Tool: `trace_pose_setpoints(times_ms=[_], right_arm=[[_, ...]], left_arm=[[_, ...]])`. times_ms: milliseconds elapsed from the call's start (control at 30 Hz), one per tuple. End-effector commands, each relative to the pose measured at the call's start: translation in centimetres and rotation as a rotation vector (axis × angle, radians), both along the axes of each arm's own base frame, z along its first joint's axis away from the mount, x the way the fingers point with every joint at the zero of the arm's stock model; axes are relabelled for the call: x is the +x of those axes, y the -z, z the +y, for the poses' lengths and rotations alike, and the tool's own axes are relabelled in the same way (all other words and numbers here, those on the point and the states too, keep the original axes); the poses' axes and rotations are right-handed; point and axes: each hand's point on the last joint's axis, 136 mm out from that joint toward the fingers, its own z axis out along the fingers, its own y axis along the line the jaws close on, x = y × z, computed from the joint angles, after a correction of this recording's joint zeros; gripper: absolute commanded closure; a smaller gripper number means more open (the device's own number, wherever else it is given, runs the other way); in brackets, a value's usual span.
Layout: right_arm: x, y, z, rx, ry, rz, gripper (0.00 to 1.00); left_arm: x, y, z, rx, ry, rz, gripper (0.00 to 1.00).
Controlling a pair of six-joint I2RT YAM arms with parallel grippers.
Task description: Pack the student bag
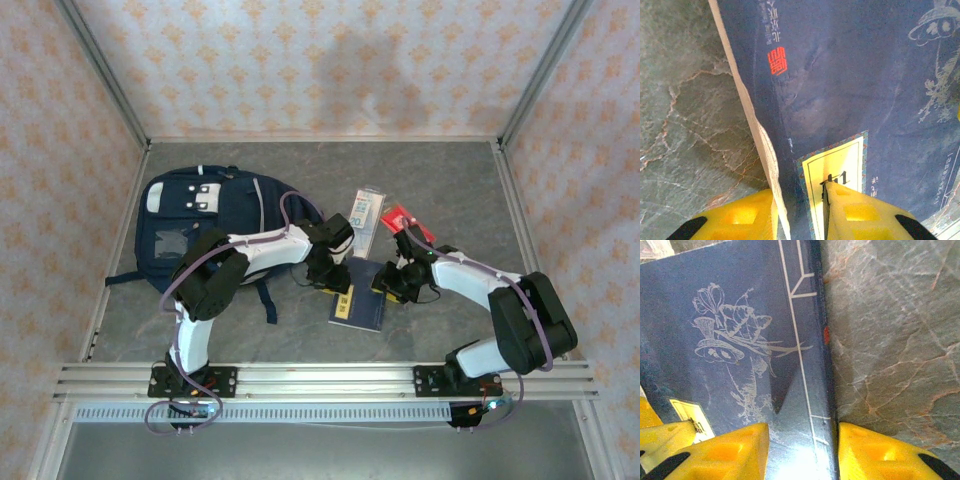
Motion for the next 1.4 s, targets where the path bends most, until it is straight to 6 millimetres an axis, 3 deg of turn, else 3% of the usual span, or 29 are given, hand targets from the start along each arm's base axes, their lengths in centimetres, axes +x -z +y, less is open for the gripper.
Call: trace_pose_setpoints(times_ms=[0,133,300,600,733,900,1000,1033,1167,1367], right_arm=[[-0.1,-3.0,3.7,0.202,-0.1,-0.077,0.6],[-0.2,-4.9,3.8,0.239,-0.095,-0.125,0.6],[-0.4,-5.7,4.3,0.293,-0.086,-0.133,0.6],[-0.3,-6.0,5.6,0.406,-0.084,-0.14,0.6],[-0.2,-4.6,5.2,0.347,-0.097,-0.123,0.62],[-0.3,-2.0,4.0,0.234,-0.09,-0.061,0.71],[-0.1,-1.4,3.6,0.198,-0.062,-0.049,0.84],[0.1,-1.6,3.4,0.19,-0.05,-0.055,0.89],[1.5,-4.9,3.4,0.226,0.019,-0.154,0.98],[4.8,-13.6,3.1,0.373,0.219,-0.37,1.0]], left_arm=[[-0.6,0.5,-0.4,-0.013,0.015,0.018,0.74],[-0.8,0.6,0.0,0.002,0.025,0.018,0.75],[-1.1,0.8,0.3,0.01,0.032,0.02,0.76],[-1.0,1.0,0.6,0.029,0.044,0.017,0.76],[-1.0,0.8,0.7,0.032,0.047,0.013,0.76],[-0.6,-0.5,0.7,0.012,0.026,-0.007,0.77],[-0.4,-1.5,0.7,-0.023,-0.021,-0.003,0.75],[-0.2,-3.0,0.7,-0.051,-0.042,-0.024,0.73],[0.6,-6.7,1.3,-0.11,-0.157,-0.054,0.55],[2.4,-13.8,3.1,-0.182,-0.366,-0.143,0.38]])
